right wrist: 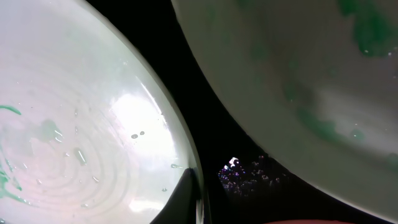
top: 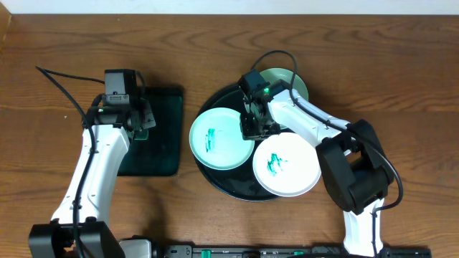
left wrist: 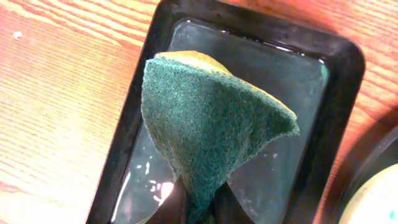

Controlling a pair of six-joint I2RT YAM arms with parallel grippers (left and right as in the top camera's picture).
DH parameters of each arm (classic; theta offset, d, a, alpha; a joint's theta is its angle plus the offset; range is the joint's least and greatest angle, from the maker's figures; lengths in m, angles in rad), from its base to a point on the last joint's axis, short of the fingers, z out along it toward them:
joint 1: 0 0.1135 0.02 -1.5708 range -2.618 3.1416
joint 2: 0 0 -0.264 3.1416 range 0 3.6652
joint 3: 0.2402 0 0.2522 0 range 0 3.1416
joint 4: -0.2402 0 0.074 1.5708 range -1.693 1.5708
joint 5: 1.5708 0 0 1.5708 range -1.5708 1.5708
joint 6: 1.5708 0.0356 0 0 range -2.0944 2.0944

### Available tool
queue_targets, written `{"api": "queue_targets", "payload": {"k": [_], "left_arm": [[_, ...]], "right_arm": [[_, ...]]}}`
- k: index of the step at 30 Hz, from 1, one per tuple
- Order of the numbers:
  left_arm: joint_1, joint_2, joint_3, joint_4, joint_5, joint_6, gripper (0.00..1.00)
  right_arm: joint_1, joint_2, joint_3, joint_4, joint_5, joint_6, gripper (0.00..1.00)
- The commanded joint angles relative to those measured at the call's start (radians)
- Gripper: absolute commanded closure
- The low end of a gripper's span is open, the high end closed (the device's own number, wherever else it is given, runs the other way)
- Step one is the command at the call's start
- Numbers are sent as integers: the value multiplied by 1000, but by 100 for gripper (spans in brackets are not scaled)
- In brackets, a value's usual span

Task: Clean dirty plates on tray and stack at the side
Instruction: 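Lower the left gripper into the black tray and grasp the green sponge, then carry the sponge with the left gripper to the right-held plate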

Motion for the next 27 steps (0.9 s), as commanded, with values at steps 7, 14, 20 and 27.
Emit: {"api": "queue_targets", "payload": {"k": [7, 14, 20, 27], "left_arm": [[-3, -9, 18, 30, 169, 30, 93], [-3, -9, 18, 30, 169, 34, 93], [-3, -9, 18, 30, 169, 38, 93], [-3, -9, 18, 38, 169, 45, 93]], "right_arm": [[8, 26, -42, -19, 18, -26, 99], [8, 26, -42, -10, 18, -26, 99], [8, 26, -42, -8, 10, -26, 99], [8, 26, -42, -8, 10, -26, 99]]}}
